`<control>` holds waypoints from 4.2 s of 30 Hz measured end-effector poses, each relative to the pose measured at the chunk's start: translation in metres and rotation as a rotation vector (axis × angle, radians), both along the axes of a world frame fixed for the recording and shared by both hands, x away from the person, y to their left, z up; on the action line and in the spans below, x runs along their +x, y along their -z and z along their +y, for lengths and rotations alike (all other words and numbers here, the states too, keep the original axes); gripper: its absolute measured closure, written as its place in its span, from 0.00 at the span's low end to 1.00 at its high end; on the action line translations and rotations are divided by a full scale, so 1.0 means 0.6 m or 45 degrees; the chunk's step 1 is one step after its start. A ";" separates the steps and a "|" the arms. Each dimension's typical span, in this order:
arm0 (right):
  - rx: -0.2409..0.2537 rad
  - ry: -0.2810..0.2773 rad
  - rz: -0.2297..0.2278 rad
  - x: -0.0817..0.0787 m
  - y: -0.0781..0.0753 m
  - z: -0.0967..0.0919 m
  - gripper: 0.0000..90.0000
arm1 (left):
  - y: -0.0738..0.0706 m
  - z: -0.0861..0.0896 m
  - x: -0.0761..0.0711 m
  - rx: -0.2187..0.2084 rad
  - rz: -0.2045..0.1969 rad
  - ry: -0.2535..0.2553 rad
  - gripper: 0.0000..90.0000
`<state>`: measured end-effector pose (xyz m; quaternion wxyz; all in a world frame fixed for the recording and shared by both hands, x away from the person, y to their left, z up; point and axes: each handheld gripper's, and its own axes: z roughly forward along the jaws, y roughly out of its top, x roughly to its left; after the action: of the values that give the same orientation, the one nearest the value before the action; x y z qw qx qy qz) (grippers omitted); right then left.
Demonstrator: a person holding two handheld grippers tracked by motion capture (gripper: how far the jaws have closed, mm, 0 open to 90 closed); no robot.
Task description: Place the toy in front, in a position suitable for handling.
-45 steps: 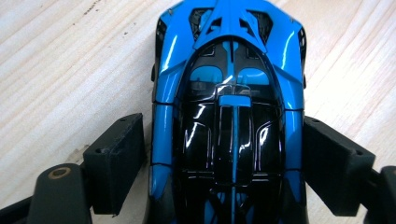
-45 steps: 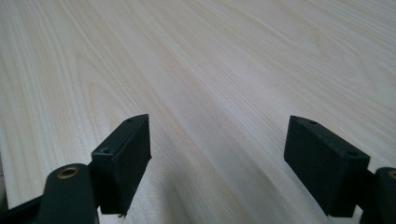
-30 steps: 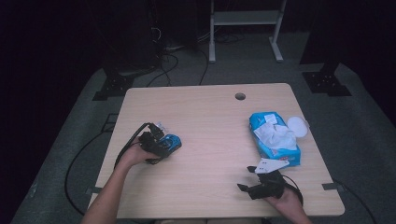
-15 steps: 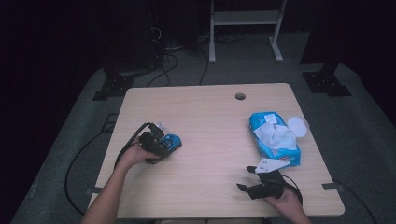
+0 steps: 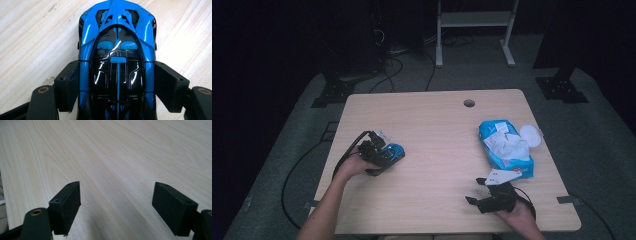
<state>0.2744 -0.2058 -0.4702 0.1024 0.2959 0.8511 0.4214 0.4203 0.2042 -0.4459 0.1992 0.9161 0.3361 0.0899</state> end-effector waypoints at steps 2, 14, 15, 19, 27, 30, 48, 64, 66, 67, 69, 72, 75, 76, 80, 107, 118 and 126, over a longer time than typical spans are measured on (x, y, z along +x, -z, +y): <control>0.000 0.000 -0.003 0.000 0.000 0.000 0.24 | -0.001 0.000 0.000 -0.003 -0.006 0.002 0.31; 0.001 0.003 0.004 0.000 0.000 0.000 0.24 | -0.012 0.016 -0.002 -0.003 -0.018 -0.031 0.31; 0.001 0.003 0.000 0.000 0.000 0.000 0.24 | -0.016 0.018 -0.003 0.010 -0.026 -0.029 0.31; 0.002 0.004 -0.003 0.000 0.000 0.000 0.24 | -0.024 0.019 -0.005 0.004 -0.036 -0.033 0.31; 0.009 0.010 -0.009 0.001 -0.003 -0.002 0.24 | -0.050 -0.010 -0.018 0.002 -0.079 0.052 0.31; 0.012 0.016 -0.014 0.001 -0.003 -0.004 0.24 | -0.057 -0.038 -0.028 -0.007 -0.091 0.117 0.31; 0.072 0.086 -0.046 0.002 -0.014 -0.029 0.24 | -0.060 -0.208 -0.085 -0.028 -0.102 0.464 0.31; 0.086 0.113 -0.054 0.003 -0.016 -0.036 0.24 | -0.018 -0.280 -0.119 -0.010 -0.024 0.629 0.31; 0.084 0.118 -0.059 0.003 -0.016 -0.037 0.24 | -0.016 -0.282 -0.121 -0.006 -0.020 0.638 0.31; 0.080 0.120 -0.066 0.003 -0.017 -0.038 0.24 | -0.014 -0.284 -0.122 -0.002 -0.018 0.643 0.31; 0.080 0.125 -0.069 0.002 -0.018 -0.038 0.24 | -0.009 -0.286 -0.123 0.005 -0.011 0.653 0.31; 0.076 0.138 -0.084 0.002 -0.019 -0.039 0.24 | -0.001 -0.289 -0.125 0.011 -0.004 0.657 0.31; 0.055 0.153 -0.129 0.000 -0.024 -0.039 0.24 | 0.002 -0.289 -0.125 0.004 -0.007 0.655 0.31; 0.053 0.158 -0.144 0.000 -0.026 -0.040 0.24 | 0.003 -0.289 -0.125 0.002 -0.008 0.656 0.31; 0.064 0.184 -0.192 0.000 -0.042 -0.045 0.24 | 0.006 -0.288 -0.126 -0.006 -0.009 0.654 0.31; -0.093 0.579 -0.144 0.139 -0.070 -0.147 0.61 | 0.011 -0.171 -0.168 -0.320 -0.226 0.495 0.11; 0.003 0.564 -0.057 0.130 -0.075 -0.161 0.96 | 0.017 -0.154 -0.168 -0.335 -0.201 0.483 0.11; 0.168 0.496 -0.103 0.102 -0.120 -0.162 0.97 | 0.012 -0.146 -0.168 -0.343 -0.234 0.465 0.11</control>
<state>0.3354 -0.3028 -0.3984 0.1964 0.4437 0.7435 0.4601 0.3196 0.1167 -0.4532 0.3623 0.9148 0.1546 0.0896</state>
